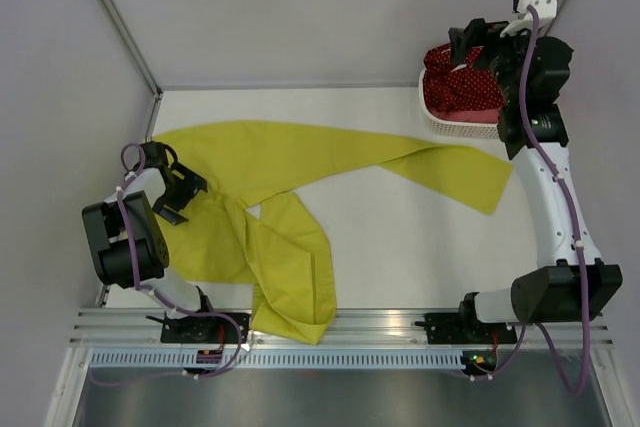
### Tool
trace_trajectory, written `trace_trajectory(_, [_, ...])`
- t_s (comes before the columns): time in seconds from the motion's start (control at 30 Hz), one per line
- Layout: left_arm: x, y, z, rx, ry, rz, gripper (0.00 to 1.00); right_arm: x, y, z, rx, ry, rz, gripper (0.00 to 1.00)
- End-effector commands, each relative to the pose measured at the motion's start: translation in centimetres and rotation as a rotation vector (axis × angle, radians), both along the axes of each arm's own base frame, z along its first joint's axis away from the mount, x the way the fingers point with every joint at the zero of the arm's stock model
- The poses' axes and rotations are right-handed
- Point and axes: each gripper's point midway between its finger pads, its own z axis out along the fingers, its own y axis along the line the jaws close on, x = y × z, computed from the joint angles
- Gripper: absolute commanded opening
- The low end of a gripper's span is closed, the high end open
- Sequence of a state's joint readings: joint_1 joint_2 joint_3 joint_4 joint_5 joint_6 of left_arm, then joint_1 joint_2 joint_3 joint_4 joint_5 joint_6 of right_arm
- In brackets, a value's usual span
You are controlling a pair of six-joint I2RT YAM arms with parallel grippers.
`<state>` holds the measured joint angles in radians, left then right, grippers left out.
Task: Fold and stack the mixed laundry pile
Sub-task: Flatten out the trousers at the center of the board.
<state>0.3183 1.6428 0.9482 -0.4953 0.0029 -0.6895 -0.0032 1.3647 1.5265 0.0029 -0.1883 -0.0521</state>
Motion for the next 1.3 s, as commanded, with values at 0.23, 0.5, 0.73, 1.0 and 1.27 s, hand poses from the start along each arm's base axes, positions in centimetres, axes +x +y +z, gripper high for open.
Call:
trace_trajectory(0.23, [-1.2, -0.6, -2.5, -0.037, 0.059, -0.029, 1.0, 3.8, 5.2, -26.4, 0.541, 0.633, -0.233, 0.98])
trace_trajectory(0.5, [-0.8, -1.6, -2.9, -0.09, 0.041, -0.059, 1.0, 5.0, 4.3, -36.2, 0.61, 0.753, -0.439, 0.98])
trace_trajectory(0.73, [-0.7, -1.6, -2.9, -0.093, 0.037, -0.062, 1.0, 4.6, 1.9, -40.4, 0.594, 0.76, -0.613, 0.98])
trace_trajectory(1.0, [-0.9, -1.6, -2.9, -0.088, 0.037, -0.062, 0.99, 7.3, 0.0, -41.2, 0.584, 0.664, -0.721, 0.94])
trace_trajectory(1.27, [-0.9, -1.6, -2.9, -0.089, 0.036, -0.063, 1.0, 9.4, -1.2, -41.3, 0.612, 0.621, -0.758, 0.48])
